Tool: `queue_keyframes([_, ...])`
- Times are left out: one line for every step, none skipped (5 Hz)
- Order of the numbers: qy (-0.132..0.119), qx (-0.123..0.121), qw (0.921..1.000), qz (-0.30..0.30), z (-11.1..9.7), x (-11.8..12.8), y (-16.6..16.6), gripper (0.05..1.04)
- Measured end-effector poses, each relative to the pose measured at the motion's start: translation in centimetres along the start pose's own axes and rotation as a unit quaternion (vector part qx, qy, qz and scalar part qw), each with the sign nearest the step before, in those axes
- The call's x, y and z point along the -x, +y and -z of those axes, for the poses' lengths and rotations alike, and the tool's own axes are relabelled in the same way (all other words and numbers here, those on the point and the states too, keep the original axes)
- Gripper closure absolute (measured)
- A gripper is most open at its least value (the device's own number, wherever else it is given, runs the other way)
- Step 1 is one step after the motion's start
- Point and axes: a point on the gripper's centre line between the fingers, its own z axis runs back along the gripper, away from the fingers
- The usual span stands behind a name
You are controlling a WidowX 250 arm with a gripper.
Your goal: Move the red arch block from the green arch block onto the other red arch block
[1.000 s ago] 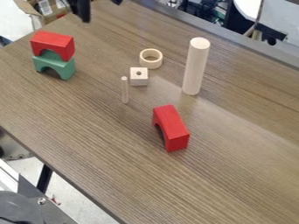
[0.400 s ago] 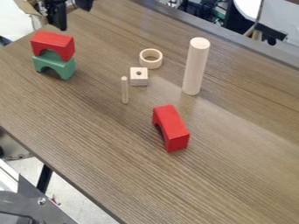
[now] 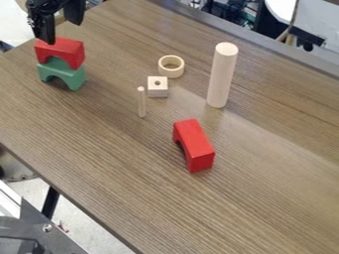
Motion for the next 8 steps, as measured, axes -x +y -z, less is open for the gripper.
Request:
queue_keyframes([-0.001,-0.01,0.9999,0.003,1.1,-0.1,0.1,0.085])
queue_keyframes([-0.001,-0.021,0.9996,-0.019,2.8,0.3,0.5,0.135])
queue_keyframes([-0.009,-0.027,0.9972,-0.068,3.8,0.6,1.3,0.424])
queue_keyframes([-0.008,-0.029,0.9966,-0.077,3.8,0.7,1.6,0.498])
queue_keyframes([-0.011,-0.002,0.9974,-0.071,1.2,0.6,1.7,0.499])
queue_keyframes([-0.015,0.063,0.9966,-0.051,-4.1,0.6,1.4,0.499])
queue_keyframes([0.0,0.103,0.9946,0.012,-8.0,3.4,1.1,0.499])
queue_keyframes([0.024,0.117,0.9886,0.092,-8.6,7.0,1.3,0.499])
